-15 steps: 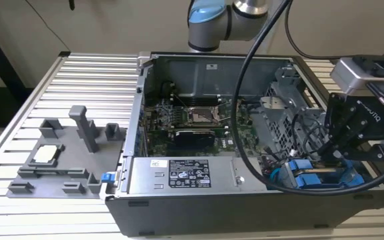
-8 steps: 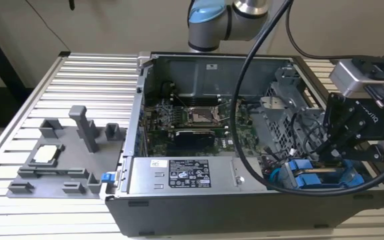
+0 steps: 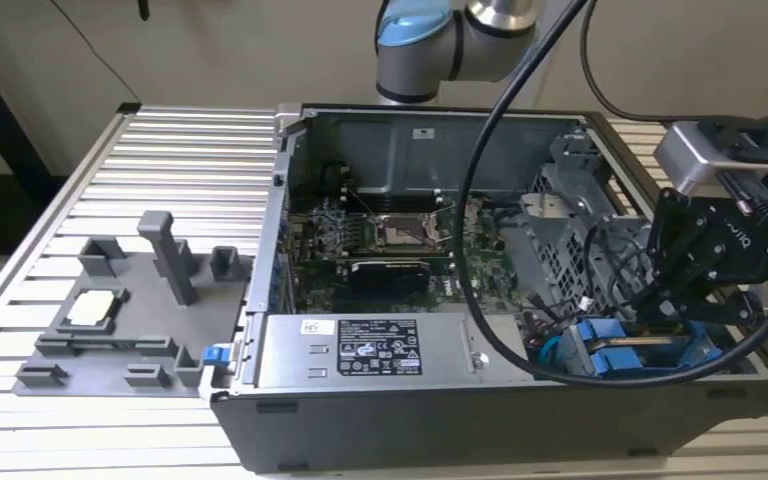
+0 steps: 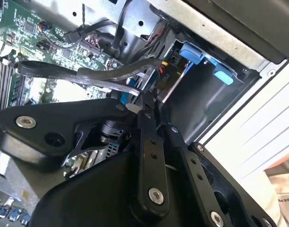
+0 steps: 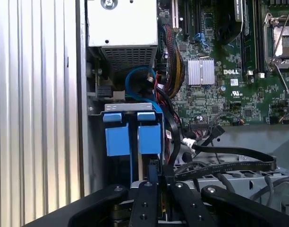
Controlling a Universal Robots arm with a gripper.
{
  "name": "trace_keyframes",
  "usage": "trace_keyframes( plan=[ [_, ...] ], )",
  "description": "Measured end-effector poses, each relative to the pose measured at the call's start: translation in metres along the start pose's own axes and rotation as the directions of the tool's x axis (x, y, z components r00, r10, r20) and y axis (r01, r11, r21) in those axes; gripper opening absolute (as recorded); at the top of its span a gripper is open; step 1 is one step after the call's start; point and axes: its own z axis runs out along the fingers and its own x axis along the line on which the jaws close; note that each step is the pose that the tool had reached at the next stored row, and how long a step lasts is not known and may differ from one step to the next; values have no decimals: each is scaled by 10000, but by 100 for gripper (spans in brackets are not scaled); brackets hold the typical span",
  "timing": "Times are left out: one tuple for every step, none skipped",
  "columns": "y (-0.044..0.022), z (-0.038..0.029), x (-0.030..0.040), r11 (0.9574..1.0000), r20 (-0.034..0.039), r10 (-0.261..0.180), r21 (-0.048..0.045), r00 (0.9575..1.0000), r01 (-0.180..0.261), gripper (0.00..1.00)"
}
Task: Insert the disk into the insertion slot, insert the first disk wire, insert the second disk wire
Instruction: 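Insert the second disk wire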
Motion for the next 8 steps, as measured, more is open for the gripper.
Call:
trace_keyframes(
  plan=[
    [-3,1,0,10000,3,0,0,10000,0,16],
    [-8,3,0,10000,6,-1,-1,10000,1,16],
    [-16,4,0,10000,5,-1,-2,10000,1,16],
    [-27,5,0,10000,2,0,-5,10000,0,16],
    [-37,7,-1,10000,3,0,-10,10000,0,16],
    [-42,9,-2,10000,1,0,-14,10000,0,16],
    [-42,12,-2,10000,1,1,-18,10000,-1,16],
    [-42,17,-1,10000,1,3,-25,10000,-3,16]
  ],
)
